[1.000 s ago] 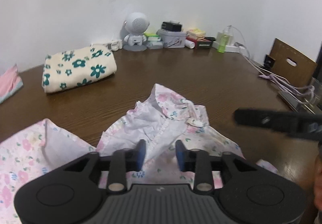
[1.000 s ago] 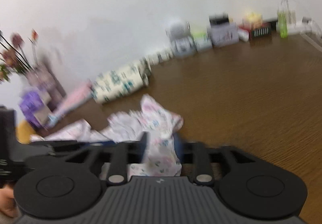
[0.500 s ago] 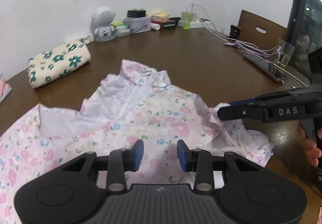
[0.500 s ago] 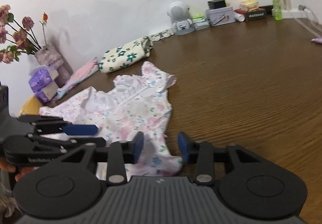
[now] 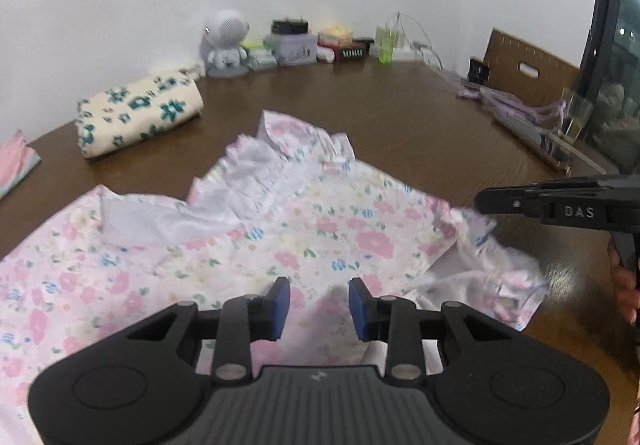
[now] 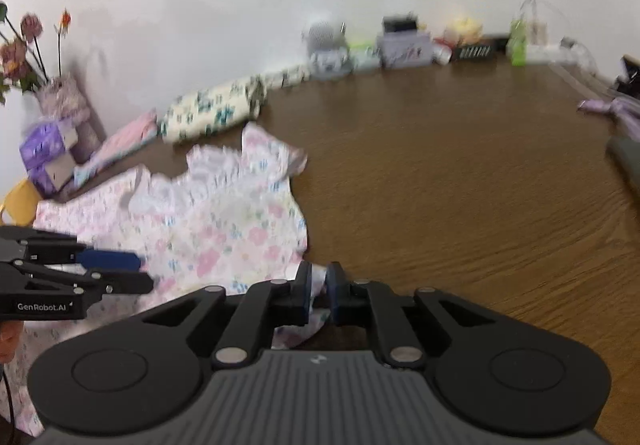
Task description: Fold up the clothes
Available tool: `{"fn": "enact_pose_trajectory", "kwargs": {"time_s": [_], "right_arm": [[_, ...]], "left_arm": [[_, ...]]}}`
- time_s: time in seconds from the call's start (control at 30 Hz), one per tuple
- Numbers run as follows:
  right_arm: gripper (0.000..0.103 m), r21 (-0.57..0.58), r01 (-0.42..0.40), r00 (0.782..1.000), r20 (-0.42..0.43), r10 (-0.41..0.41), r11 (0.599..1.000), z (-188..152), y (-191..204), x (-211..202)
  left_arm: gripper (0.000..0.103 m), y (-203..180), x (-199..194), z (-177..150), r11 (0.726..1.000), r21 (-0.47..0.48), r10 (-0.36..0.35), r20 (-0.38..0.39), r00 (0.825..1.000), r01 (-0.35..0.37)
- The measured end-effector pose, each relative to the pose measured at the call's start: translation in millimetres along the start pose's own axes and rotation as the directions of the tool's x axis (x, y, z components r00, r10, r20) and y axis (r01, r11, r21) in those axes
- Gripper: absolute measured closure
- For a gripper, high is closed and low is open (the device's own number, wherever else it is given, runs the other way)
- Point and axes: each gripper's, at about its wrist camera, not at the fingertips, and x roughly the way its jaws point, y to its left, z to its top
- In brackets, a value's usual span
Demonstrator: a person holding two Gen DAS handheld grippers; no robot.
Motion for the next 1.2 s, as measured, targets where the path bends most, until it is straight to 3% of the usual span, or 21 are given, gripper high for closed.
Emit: {"fn": "enact_pose_trajectory", "kwargs": {"time_s": [0.13,0.37,0.53,0.67,0.73,0.83,0.97,1.2], "right_arm": [[0.091,-0.061,-0.04,0.998,0.051,0.043,0.997,-2.3,17.8,-19.9],[0.09,-0.099,-0.059,0.997,0.045,0.064,0.993,-13.4,36.2,-23.3],[0.09,-0.109,-0.056,0.997,0.046,0.062,0.992,-20.8,45.7,-25.2],[0.087,-0.118,-0.054,0.997,0.048,0.06,0.992,-26.7,53.3,-26.6],[0.08,-0.122,-0.053,0.997,0.048,0.059,0.991,-29.6,57.1,-27.4],[0.08,-0.113,-0.121,0.987,0.088,0.131,0.986,-30.5,71.6,-39.9],[0.08,-0.162,-0.232,0.97,0.032,0.24,0.959,-35.0,108.9,-33.9],[0.073,-0.234,-0.34,0.94,-0.123,0.319,0.911,-62.7,169.4,-17.7]], "left_arm": [[0.062,12.2,-32.2,-2.6,0.999,-0.006,0.037,0.005,0.999,-0.036],[0.062,38.9,-73.4,-50.0,0.995,-0.037,0.089,-0.079,0.993,-0.092],[0.062,53.4,-99.6,-87.0,0.985,-0.102,0.132,-0.086,0.988,-0.141],[0.059,63.0,-135.2,-112.6,0.964,-0.211,0.157,-0.037,0.987,-0.161],[0.057,64.8,-151.2,-128.0,0.949,-0.245,0.198,-0.028,0.98,-0.199],[0.057,67.9,-169.2,-151.2,0.921,-0.315,0.23,-0.034,0.973,-0.229],[0.057,63.8,-192.1,-175.3,0.898,-0.373,0.246,-0.013,0.969,-0.233],[0.057,60.2,-227.3,-203.8,0.864,-0.401,0.334,0.005,0.942,-0.304]]}}
